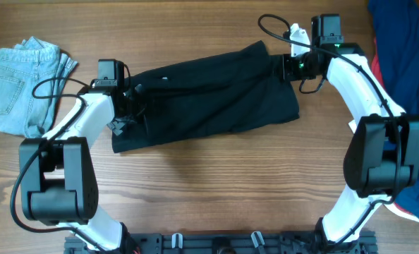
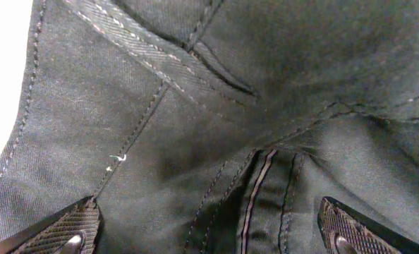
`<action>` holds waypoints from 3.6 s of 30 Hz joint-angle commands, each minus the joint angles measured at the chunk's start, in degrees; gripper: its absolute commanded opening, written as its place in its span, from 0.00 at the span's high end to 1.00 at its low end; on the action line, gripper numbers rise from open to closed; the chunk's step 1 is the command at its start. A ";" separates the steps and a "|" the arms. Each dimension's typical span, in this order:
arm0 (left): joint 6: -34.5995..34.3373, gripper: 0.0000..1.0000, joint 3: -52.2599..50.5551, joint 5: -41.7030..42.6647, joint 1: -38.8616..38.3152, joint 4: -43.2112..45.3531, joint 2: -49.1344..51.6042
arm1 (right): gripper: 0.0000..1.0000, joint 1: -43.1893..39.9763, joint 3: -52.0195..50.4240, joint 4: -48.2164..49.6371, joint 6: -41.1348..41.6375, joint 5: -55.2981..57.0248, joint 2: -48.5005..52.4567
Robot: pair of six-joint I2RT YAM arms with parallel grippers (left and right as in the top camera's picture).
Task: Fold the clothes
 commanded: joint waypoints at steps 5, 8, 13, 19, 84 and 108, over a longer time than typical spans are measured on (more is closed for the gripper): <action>0.90 0.00 -0.96 -0.33 0.48 -0.13 -0.13 | 0.91 -0.24 0.09 -0.61 0.72 -0.72 -0.59; 0.90 0.00 -0.96 -0.33 0.48 -0.13 -0.13 | 0.91 -0.24 0.07 -0.68 0.72 -0.72 -0.59; 0.90 0.00 -0.96 -0.33 0.48 -0.15 -0.13 | 0.79 -0.24 0.07 -1.75 0.68 -0.11 -0.59; 0.90 0.00 -0.96 -0.33 0.48 -0.15 -0.13 | 0.80 -0.24 -0.37 -6.88 0.55 3.67 -0.35; 0.70 0.03 -0.96 -2.95 -0.02 20.92 4.17 | 0.71 5.81 0.31 25.20 9.20 4.44 16.81; 0.72 0.02 -0.96 -2.91 0.90 17.16 4.28 | 0.86 1.49 6.58 -5.79 -12.55 -9.03 7.04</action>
